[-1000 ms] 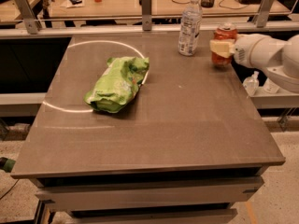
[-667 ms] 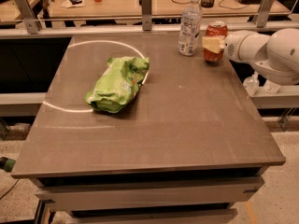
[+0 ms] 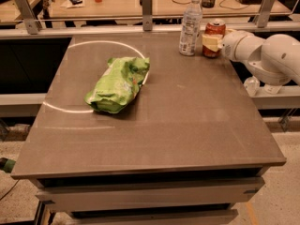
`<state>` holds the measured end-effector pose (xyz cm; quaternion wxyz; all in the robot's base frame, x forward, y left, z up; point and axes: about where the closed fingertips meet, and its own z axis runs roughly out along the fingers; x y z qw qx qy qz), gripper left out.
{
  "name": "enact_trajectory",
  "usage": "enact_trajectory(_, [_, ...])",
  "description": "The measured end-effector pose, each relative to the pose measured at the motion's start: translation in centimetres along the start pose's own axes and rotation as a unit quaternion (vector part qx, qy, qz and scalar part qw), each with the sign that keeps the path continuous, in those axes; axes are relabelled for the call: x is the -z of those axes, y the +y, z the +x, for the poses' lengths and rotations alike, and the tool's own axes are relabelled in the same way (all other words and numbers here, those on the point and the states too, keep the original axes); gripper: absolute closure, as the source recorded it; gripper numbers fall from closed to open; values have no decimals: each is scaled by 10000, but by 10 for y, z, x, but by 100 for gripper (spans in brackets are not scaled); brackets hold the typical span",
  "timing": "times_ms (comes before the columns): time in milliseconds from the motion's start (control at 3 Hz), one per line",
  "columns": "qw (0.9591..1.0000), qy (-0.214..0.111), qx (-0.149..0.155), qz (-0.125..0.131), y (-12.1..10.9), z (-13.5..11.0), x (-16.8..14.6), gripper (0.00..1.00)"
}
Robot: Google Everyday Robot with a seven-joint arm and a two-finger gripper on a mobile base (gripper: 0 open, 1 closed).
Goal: Move coke can near blue plastic bottle
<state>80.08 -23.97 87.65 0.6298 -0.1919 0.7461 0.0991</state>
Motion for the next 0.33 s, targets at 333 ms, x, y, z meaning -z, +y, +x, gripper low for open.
enact_trajectory(333, [9996, -185, 128, -185, 20, -10, -12, 82])
